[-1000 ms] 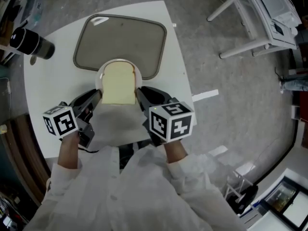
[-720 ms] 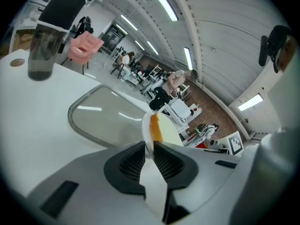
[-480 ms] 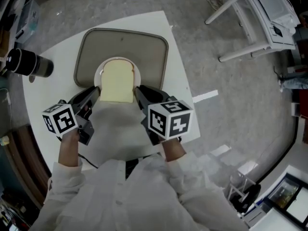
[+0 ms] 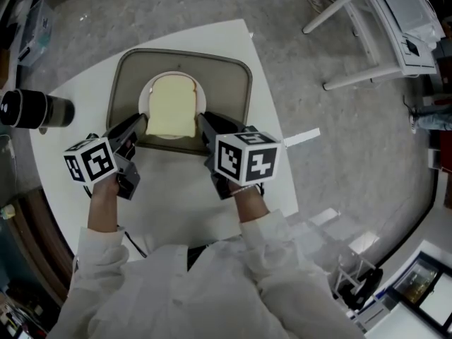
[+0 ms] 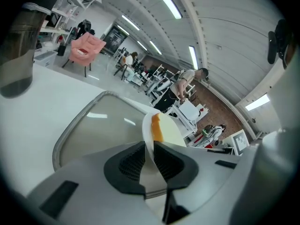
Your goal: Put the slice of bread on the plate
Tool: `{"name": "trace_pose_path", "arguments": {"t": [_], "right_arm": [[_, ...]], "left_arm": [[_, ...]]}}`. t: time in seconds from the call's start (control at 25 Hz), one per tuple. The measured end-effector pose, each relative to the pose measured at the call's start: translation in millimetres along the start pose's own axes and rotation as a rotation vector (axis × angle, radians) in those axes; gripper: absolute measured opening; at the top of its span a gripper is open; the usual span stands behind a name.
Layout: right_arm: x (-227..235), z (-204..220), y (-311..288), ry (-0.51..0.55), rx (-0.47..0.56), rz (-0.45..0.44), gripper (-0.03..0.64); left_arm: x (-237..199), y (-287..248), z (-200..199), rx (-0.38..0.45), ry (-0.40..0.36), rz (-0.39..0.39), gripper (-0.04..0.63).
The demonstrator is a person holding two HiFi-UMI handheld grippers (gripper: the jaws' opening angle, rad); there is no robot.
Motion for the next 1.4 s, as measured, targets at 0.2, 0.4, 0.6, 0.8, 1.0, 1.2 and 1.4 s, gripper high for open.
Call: {"name": "trace_pose_path", "arguments": {"t": [0.2, 0.4, 0.6, 0.8, 1.0, 1.2, 1.4], "right_arm": [[10.8, -1.2, -18.1, -0.01, -0.029, 0.021, 0.055], [12.1, 1.0, -28.3, -0.006, -0.072, 0.049, 0.055], [5.3, -1.0, -33.2, 0.05, -0.098, 0.075, 0.055], [4.3, 0.9, -37.3, 0.089, -0.136, 0.094, 0.055], [3.5, -4.4, -42.4, 0.119, -0.142, 0.101, 0.034], [3.4, -5.7, -45.3, 0.142, -0.145, 0.105, 0.035], [-0.9, -5.9, -45.5, 0.165, -0.14, 0.097, 0.035]], "left_arm": [[-10.9, -16.2, -0.7, -0.021, -0.001, -0.015, 0.063], [-10.4, -19.8, -3.2, -0.04, -0.07, -0.047, 0.062], [-8.5, -20.0, -2.7, -0.066, -0.185, -0.098, 0.063], [-8.5, -23.5, 1.0, -0.095, -0.273, -0.135, 0.063], [-3.2, -33.1, -2.3, -0.113, -0.402, -0.171, 0.063], [0.9, -35.8, -0.4, -0.124, -0.511, -0.202, 0.063], [-2.1, -30.9, -1.7, -0.121, -0.505, -0.191, 0.063]]}}
Point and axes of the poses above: the fingertips, and each gripper's own axes: y backward along the fingers, x to its right, z out of its underside, the point moved 10 cm from there along y, backward along the fingers, and after that the axes turned 9 degrees about x, right-handed, at the moved point
